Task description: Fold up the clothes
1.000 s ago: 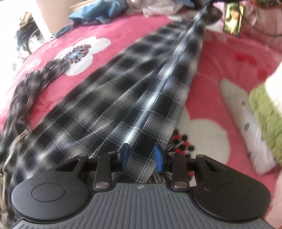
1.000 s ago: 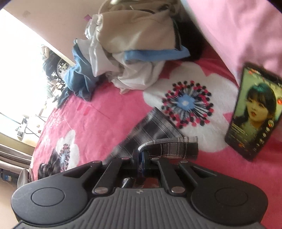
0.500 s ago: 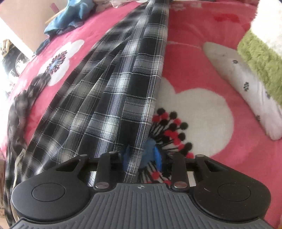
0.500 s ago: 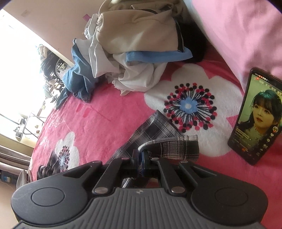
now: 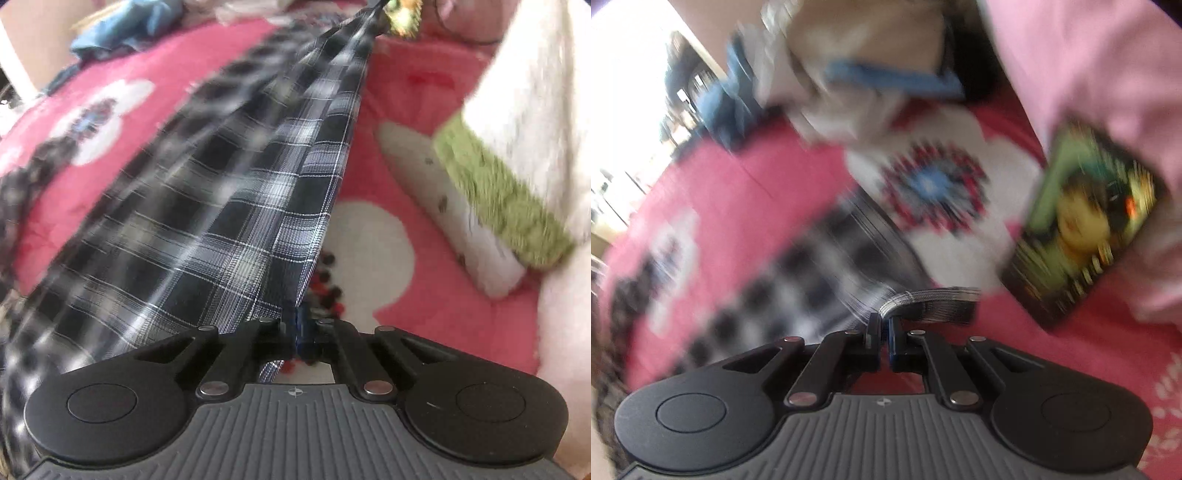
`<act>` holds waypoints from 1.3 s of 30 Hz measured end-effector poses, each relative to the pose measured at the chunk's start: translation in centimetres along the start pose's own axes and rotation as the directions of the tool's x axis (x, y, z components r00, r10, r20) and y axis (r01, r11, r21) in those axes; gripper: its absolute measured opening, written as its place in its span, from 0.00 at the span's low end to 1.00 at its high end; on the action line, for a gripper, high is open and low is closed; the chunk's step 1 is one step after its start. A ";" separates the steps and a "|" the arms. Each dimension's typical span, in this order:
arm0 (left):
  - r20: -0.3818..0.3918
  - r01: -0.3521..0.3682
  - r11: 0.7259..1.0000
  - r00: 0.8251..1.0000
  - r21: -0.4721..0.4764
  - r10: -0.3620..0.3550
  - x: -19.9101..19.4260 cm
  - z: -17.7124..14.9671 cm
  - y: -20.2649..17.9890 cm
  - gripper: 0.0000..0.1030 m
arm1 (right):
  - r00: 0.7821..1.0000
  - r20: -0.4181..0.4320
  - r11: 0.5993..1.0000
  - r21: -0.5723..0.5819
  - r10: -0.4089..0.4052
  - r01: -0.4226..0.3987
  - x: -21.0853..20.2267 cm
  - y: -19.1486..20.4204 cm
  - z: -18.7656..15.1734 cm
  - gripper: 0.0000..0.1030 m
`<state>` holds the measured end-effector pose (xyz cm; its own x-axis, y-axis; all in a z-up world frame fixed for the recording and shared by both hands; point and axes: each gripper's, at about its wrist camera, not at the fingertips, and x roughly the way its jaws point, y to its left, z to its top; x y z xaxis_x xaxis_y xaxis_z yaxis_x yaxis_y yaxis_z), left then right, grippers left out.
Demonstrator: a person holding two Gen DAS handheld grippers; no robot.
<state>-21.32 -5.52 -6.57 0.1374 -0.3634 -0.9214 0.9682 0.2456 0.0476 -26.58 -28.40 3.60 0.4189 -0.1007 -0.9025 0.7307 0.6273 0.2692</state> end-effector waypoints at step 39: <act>-0.120 -0.101 0.990 0.986 0.097 0.112 3.3 1.2 -3.0 0.00 | 0.986 0.159 0.948 -0.317 0.050 0.003 10.3 6.0 10.6 0.04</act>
<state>-23.53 -8.57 -9.26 0.2192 -0.2226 -0.9499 0.9650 0.1928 0.1775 -12.18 -33.88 -0.49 0.5351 -0.1911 -0.8229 0.5234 0.8396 0.1454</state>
